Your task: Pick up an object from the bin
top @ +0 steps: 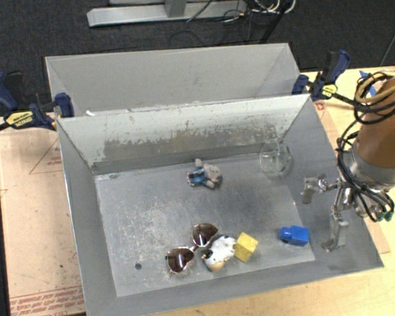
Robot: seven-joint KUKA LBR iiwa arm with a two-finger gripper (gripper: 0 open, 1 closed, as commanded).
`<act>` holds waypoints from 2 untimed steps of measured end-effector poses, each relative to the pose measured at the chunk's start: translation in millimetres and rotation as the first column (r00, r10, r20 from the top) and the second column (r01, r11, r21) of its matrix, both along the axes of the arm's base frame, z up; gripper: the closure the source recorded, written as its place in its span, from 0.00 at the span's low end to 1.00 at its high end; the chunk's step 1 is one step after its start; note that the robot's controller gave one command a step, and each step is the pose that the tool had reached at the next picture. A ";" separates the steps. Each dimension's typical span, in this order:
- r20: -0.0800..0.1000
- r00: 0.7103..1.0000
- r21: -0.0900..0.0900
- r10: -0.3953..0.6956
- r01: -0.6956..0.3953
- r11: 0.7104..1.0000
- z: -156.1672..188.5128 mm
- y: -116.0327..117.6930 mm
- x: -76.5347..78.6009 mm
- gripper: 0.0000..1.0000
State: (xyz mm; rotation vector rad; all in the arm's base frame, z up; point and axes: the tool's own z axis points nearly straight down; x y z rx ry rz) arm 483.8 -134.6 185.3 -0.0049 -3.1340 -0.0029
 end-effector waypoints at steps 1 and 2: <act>0.008 1.000 -0.002 0.004 -0.004 1.000 4.1 0.7 2.0 0.00; 0.014 0.999 -0.003 0.030 -0.030 1.000 -94.0 -15.6 -2.4 0.00</act>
Offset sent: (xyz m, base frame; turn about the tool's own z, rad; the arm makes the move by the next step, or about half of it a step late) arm -0.0056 -0.0190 -0.1153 -0.0376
